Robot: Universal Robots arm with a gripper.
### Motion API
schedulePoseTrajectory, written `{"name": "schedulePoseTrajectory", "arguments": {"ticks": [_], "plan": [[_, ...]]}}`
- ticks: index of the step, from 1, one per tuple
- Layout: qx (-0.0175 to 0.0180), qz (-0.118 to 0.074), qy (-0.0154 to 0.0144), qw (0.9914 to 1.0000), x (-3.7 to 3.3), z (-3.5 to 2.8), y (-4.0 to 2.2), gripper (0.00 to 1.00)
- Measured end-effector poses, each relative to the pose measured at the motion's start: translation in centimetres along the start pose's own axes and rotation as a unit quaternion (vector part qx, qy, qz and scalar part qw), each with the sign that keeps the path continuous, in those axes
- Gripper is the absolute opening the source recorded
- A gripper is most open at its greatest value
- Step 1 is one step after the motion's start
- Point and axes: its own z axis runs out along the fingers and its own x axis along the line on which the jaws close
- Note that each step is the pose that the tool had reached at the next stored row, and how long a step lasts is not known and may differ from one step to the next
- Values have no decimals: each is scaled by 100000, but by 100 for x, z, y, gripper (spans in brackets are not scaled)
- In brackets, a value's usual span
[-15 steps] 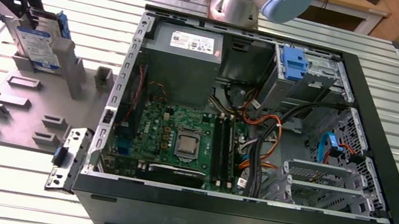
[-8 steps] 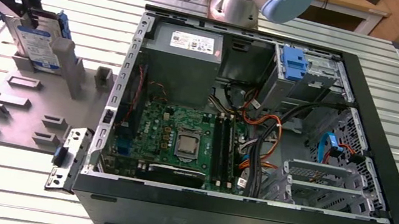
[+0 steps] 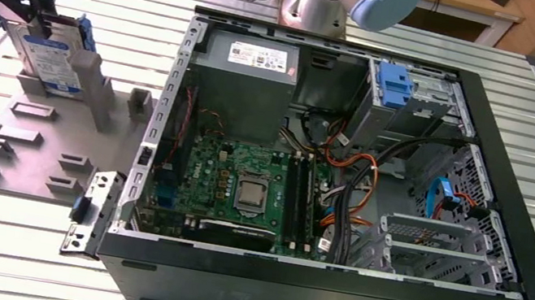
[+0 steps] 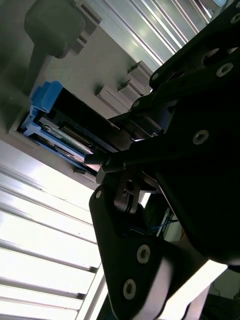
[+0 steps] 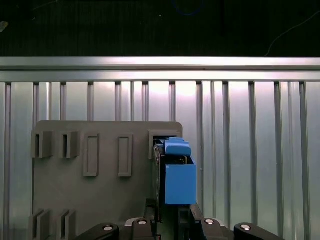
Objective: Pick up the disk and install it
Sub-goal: 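Pick up the disk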
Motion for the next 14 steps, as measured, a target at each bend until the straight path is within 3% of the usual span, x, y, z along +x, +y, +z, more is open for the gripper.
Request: {"name": "schedulePoseTrajectory", "arguments": {"ticks": [11,14], "plan": [[-5,-5,2,100000,0,0,-1,35],[-59,-1407,21,99990,0,1,-1,35]]}}
